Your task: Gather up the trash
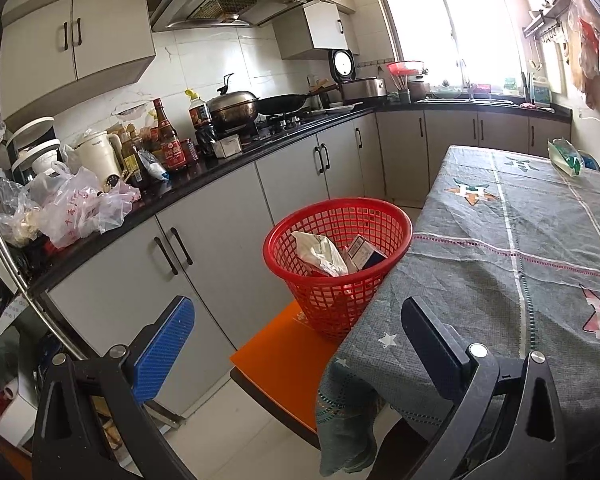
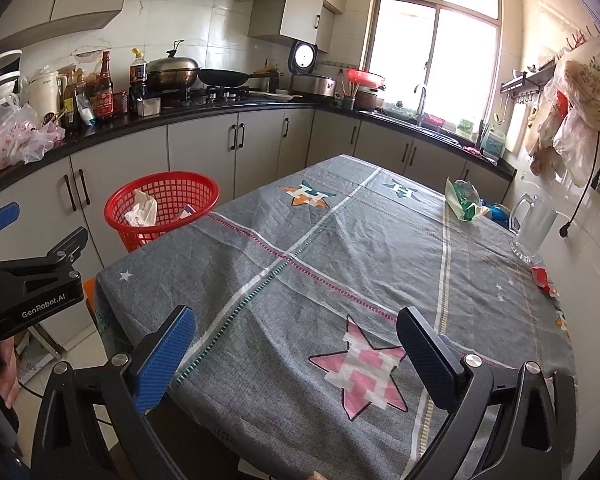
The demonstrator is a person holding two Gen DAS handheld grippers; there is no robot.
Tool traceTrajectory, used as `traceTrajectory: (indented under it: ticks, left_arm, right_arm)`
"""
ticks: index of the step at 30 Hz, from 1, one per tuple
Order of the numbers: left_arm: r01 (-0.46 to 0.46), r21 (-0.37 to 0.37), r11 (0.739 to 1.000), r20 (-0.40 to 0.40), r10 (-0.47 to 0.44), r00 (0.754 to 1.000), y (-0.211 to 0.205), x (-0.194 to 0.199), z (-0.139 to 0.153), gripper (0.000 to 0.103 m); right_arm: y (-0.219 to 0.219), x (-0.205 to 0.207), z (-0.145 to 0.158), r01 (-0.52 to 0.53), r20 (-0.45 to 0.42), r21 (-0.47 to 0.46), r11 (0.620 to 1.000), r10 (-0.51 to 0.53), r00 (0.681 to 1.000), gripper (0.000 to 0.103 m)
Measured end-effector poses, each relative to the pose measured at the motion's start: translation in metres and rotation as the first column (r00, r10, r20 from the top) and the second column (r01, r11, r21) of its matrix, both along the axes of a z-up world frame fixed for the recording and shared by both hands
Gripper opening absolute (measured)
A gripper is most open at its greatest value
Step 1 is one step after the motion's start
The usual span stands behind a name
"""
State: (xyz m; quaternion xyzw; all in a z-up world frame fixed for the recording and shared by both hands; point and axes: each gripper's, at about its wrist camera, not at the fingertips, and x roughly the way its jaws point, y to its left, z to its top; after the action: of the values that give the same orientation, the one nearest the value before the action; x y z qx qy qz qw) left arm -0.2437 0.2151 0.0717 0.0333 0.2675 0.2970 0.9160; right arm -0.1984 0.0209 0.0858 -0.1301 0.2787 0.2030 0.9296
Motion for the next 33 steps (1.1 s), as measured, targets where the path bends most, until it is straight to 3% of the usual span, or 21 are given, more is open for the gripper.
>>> traceTrajectory:
  ticks: [33]
  left_arm:
    - [-0.004, 0.01, 1.0, 0.0, 0.004, 1.0, 0.0028, -0.0013, 0.0011, 0.103]
  right_arm:
    - [0.0023, 0.0037, -0.0074, -0.004, -0.026, -0.013, 1.0, 0.003, 1.0, 0.102]
